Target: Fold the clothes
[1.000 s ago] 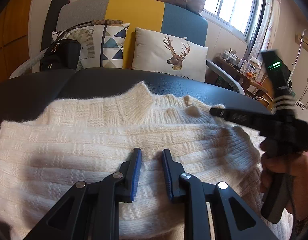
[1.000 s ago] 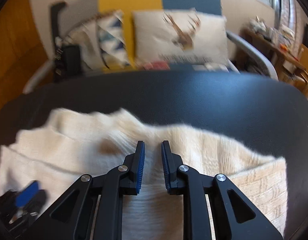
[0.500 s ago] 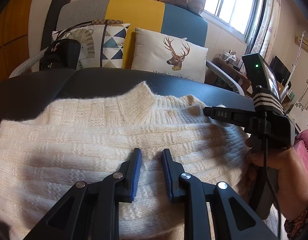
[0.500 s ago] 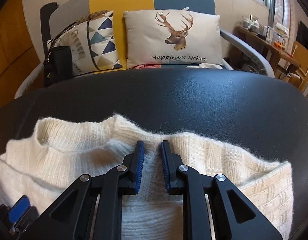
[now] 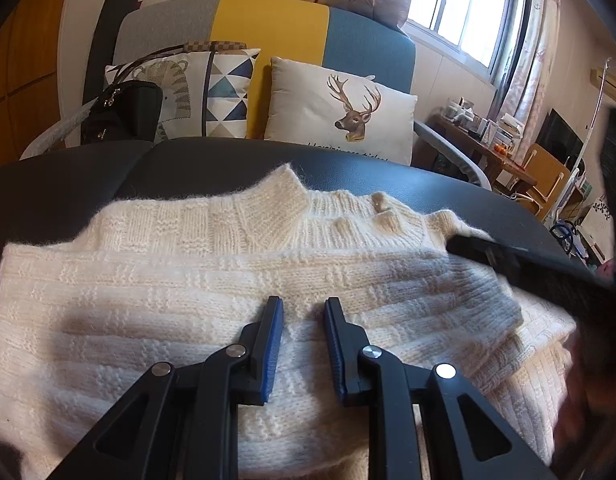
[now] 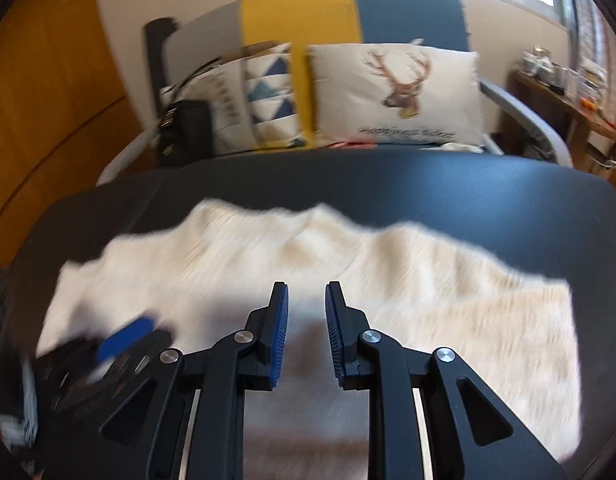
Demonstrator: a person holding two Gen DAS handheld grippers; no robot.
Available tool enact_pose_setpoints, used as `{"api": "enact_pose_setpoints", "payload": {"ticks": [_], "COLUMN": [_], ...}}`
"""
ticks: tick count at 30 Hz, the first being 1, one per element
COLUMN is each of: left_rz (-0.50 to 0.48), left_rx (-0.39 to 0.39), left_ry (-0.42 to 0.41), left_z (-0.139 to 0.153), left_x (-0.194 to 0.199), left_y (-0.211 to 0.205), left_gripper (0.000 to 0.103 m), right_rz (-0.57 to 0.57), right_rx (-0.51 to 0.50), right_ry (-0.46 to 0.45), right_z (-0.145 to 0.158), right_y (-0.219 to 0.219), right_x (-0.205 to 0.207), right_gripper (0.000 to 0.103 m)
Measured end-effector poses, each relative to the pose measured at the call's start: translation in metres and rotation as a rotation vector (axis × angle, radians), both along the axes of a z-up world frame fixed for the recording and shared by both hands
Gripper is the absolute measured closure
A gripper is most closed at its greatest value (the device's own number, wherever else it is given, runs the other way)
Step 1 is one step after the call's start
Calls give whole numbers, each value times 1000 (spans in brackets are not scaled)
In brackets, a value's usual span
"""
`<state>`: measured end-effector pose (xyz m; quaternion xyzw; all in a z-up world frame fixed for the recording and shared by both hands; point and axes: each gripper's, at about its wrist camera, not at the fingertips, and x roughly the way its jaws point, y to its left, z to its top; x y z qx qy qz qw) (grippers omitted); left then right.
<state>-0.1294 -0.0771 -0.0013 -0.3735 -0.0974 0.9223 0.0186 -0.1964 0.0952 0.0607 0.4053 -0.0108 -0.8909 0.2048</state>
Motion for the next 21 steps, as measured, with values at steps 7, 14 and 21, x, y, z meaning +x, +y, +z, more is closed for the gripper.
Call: {"api": "enact_pose_setpoints", "payload": {"ticks": [7,14,21], "left_rz": [4,3,-19], "left_rx": [-14,-4,69], "left_ry": [-4,-6,-25], "left_z": [2,2,8], "left_x": [0,0,5], "left_y": [3,2,-11], "left_gripper": [82,82,82], "right_rz": [46,28,18], "right_rx": [85,64,142], "right_ry": [-8,-4,42], "right_z": [-20,-29,-30], "right_y": [-11,-1,-12], "right_x": [36,36,40], "right_gripper": [82,83,83]}}
